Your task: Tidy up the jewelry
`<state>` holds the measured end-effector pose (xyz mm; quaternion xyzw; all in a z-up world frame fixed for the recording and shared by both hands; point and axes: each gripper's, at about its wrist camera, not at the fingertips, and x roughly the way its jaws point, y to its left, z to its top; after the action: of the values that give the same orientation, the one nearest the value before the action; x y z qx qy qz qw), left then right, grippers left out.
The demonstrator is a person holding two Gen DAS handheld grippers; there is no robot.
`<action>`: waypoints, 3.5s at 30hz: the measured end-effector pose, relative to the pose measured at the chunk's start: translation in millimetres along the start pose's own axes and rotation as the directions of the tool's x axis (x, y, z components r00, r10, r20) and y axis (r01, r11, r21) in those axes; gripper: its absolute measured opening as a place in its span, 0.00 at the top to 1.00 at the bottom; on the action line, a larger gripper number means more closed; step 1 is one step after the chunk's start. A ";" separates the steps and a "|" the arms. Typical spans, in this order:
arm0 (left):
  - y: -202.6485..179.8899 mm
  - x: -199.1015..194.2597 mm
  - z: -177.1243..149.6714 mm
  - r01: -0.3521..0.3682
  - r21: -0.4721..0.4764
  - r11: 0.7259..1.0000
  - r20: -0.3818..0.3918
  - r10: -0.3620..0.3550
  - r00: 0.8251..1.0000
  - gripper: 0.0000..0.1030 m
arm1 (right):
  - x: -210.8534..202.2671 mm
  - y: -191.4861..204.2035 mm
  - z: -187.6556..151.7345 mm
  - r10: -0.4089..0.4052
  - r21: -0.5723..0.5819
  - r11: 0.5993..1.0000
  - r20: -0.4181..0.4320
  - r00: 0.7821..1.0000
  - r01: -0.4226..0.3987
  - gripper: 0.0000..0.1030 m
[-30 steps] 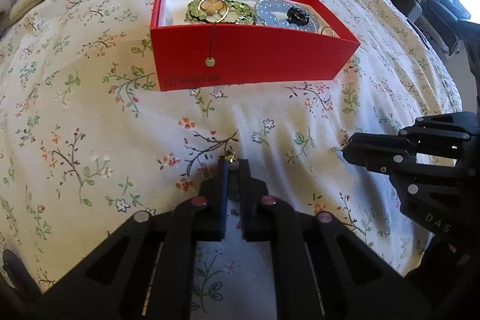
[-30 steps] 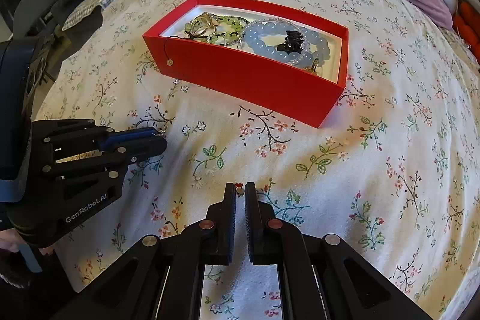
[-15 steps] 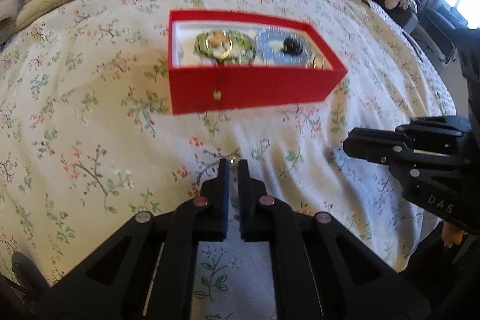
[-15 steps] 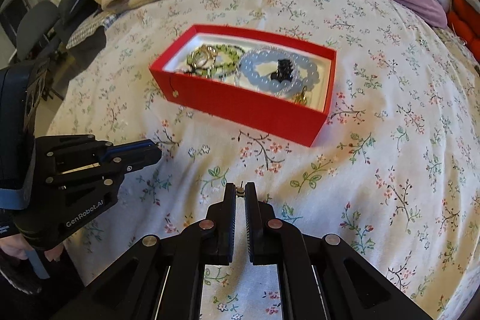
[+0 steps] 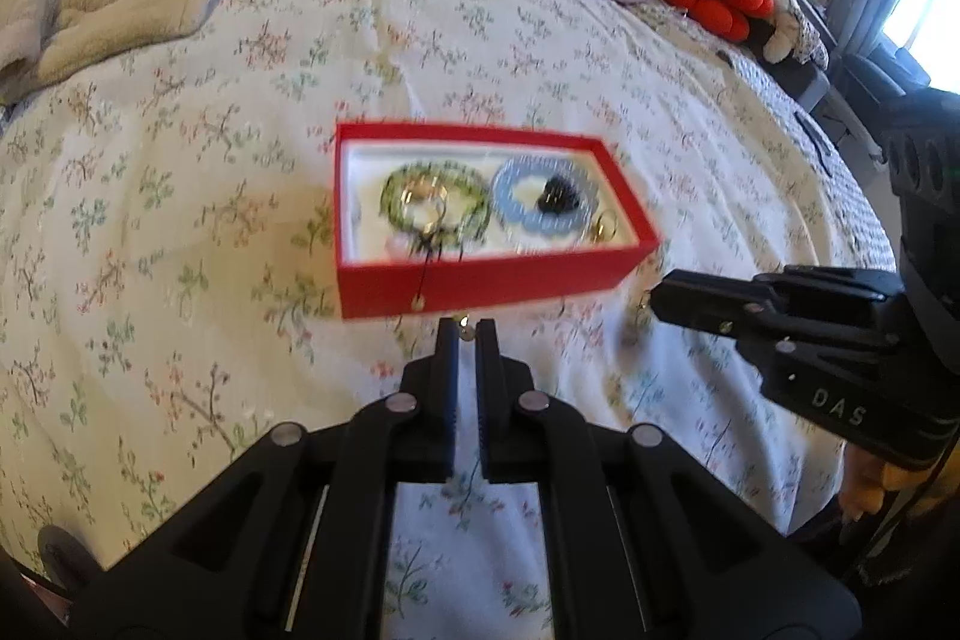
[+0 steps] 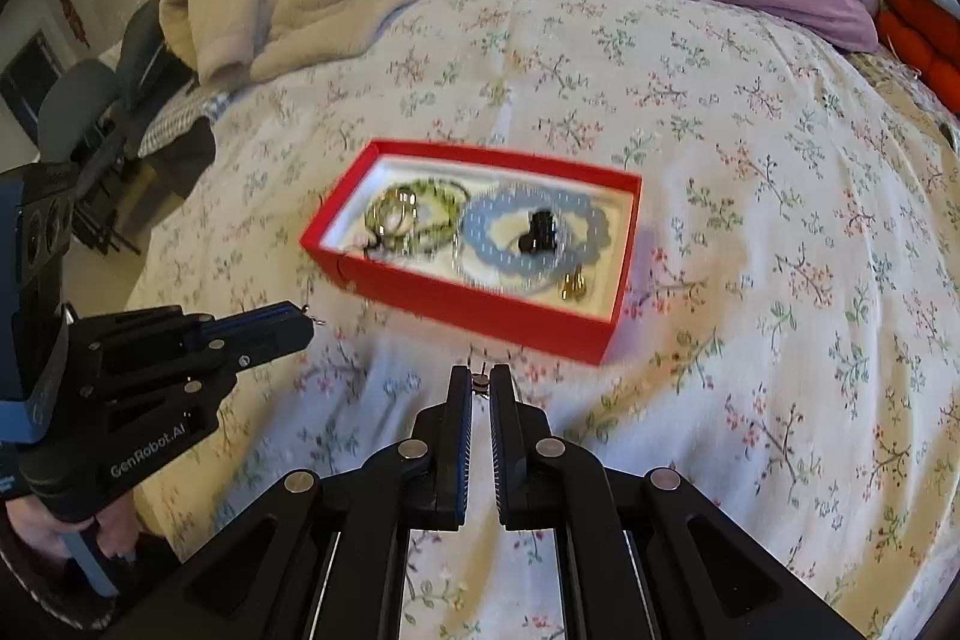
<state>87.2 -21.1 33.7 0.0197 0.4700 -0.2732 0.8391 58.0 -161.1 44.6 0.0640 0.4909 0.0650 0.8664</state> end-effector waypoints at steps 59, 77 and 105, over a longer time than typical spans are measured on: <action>-15.3 -9.7 -19.4 -0.220 0.006 0.975 -0.025 0.220 0.975 0.18 | -12.9 -43.4 -3.8 -0.037 0.128 0.991 -0.044 0.998 0.043 0.83; 4.4 -21.1 -62.9 -0.331 -0.075 0.941 -0.083 0.324 0.942 0.03 | -14.7 -28.3 -46.3 -0.108 0.059 0.992 -0.089 0.990 0.113 0.17; 2.6 -9.2 -67.4 -0.345 -0.083 0.935 -0.107 0.336 0.936 0.03 | 0.2 -18.1 -49.8 -0.188 0.002 0.982 -0.114 0.976 0.189 0.00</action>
<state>32.2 4.7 2.9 0.0712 0.5105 -0.0983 0.8513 16.3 -176.6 15.9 0.0188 0.5434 -0.0171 0.8391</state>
